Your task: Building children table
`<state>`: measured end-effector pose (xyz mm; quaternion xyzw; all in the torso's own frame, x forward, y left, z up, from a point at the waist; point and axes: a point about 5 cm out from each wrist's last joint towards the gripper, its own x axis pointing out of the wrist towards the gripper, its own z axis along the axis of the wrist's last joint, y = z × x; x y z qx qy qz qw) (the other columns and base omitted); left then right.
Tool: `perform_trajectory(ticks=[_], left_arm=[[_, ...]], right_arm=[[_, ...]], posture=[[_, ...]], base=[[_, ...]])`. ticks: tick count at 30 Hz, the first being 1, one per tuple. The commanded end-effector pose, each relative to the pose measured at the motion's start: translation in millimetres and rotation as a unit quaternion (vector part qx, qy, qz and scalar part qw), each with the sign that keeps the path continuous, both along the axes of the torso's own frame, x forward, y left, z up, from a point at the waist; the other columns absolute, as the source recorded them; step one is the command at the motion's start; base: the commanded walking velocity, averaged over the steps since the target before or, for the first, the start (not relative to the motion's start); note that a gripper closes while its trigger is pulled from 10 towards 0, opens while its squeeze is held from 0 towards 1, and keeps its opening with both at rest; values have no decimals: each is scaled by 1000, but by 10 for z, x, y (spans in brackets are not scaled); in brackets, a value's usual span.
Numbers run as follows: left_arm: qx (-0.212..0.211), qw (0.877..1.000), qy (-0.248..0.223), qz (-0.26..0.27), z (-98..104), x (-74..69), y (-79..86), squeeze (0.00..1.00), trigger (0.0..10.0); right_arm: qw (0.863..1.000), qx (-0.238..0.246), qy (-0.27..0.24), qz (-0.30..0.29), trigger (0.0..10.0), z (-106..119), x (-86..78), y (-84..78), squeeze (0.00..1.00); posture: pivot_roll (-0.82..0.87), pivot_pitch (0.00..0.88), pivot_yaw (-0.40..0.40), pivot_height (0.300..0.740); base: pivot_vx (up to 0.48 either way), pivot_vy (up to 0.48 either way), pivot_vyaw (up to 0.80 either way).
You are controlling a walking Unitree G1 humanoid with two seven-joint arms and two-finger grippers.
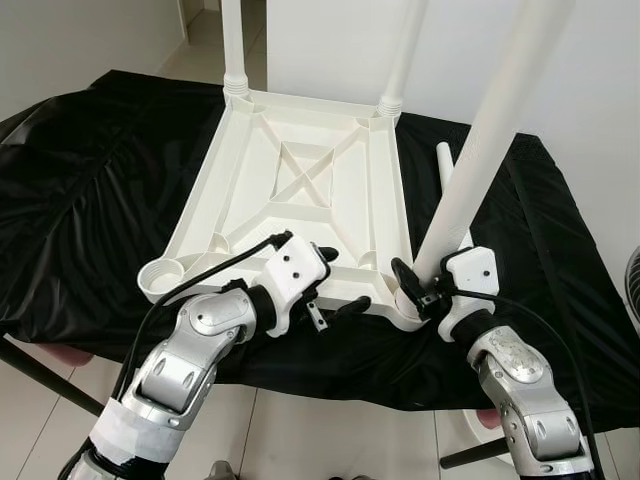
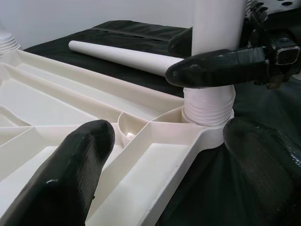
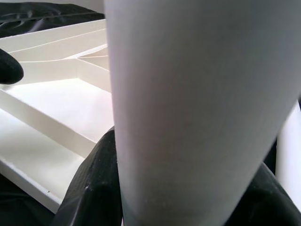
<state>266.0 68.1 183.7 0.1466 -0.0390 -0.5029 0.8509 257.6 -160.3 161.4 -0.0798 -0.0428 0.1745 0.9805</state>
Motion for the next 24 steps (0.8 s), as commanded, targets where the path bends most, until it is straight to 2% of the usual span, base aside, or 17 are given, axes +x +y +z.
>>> perform_trajectory(ticks=[1, 6, 9, 15, 24], left_arm=[[-5, 1000, -4, 9, 28, -4, -7, 0, 10000], [-5, 1000, -3, 9, 28, -4, -5, 0, 10000], [-3, 1000, -5, 7, 35, 4, -2, 0, 10000], [-3, 1000, -5, 5, 41, 9, -5, 0, 10000], [-4, 1000, -6, 7, 47, 11, -4, 0, 10000]], right_arm=[[998, 0, 61, -23, 10000, -242, -11, -51, 0], [997, 11, 64, -32, 10000, -248, -3, -39, 0], [994, 47, 76, -64, 10000, -263, 57, -77, 0], [989, 81, 86, -86, 10000, -254, 115, -97, 0], [988, 85, 91, -94, 10000, -281, 135, -88, 0]], posture=[[94, 115, -59, 740], [92, 114, -58, 740], [90, 112, -49, 740], [91, 110, -48, 740], [95, 108, -53, 740]], base=[[0, 0, 0], [0, 0, 0], [0, 0, 0], [0, 0, 0], [0, 0, 0]])
